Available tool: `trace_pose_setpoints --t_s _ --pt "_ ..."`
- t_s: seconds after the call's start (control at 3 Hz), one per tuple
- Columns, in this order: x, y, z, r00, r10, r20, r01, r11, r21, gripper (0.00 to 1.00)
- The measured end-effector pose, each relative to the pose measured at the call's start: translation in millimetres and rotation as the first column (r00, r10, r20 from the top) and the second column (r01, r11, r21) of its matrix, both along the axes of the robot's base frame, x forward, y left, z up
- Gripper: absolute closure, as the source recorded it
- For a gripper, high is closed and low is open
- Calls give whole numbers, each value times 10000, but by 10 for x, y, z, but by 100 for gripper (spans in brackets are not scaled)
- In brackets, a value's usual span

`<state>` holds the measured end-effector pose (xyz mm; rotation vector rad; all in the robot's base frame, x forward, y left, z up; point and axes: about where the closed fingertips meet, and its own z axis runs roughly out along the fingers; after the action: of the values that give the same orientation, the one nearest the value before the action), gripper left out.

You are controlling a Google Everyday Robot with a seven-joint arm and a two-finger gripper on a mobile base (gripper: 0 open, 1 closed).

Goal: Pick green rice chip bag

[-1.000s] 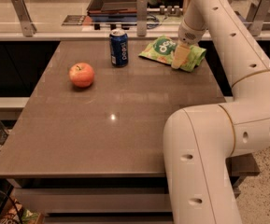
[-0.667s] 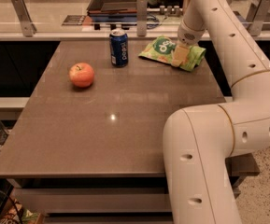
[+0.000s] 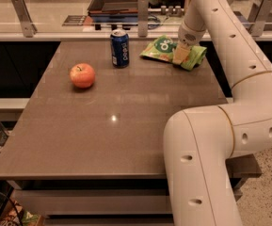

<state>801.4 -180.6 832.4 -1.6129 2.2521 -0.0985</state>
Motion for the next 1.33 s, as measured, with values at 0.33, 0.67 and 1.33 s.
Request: trace_pose_setpoints --t_s 0.33,0.67,1.33 --pt "7 -15 26 9999 -75 87 74 9999 77 100" --pt "-3 -100 157 9989 -369 302 369 9993 10 100" --pt "-77 -300 499 9915 -1093 705 1129 9924 -492 100"
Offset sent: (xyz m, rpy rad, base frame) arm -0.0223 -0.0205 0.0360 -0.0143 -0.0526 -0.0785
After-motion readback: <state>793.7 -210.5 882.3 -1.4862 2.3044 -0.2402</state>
